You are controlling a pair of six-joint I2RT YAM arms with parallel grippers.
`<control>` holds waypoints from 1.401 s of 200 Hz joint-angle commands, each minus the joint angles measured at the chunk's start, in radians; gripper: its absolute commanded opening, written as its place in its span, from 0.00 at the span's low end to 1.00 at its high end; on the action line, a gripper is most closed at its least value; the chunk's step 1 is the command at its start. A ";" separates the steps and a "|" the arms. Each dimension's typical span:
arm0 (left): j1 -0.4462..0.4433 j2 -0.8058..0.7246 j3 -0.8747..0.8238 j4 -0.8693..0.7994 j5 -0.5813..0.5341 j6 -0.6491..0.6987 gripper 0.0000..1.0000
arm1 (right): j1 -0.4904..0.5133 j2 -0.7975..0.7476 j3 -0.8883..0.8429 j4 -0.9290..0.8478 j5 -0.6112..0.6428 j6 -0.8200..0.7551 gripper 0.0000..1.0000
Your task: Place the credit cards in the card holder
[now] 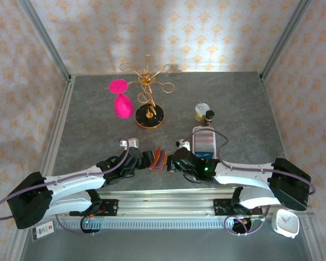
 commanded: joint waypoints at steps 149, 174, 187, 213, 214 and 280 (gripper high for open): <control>0.003 0.170 0.105 -0.070 -0.027 0.065 0.62 | 0.006 -0.051 -0.023 -0.052 0.074 0.027 0.00; 0.007 0.173 0.092 -0.099 -0.061 0.041 0.52 | 0.006 -0.036 -0.023 -0.095 0.116 0.053 0.00; 0.009 0.164 0.079 -0.096 -0.068 0.032 0.48 | 0.004 -0.025 -0.019 -0.127 0.139 0.067 0.00; 0.013 0.149 0.043 -0.086 -0.064 0.011 0.35 | -0.012 0.008 -0.012 -0.183 0.176 0.103 0.00; 0.012 0.148 0.041 -0.084 -0.064 0.009 0.34 | -0.013 0.009 -0.011 -0.185 0.176 0.105 0.00; 0.013 0.086 -0.083 0.015 0.003 -0.072 0.27 | -0.036 0.113 0.057 -0.266 0.197 0.124 0.04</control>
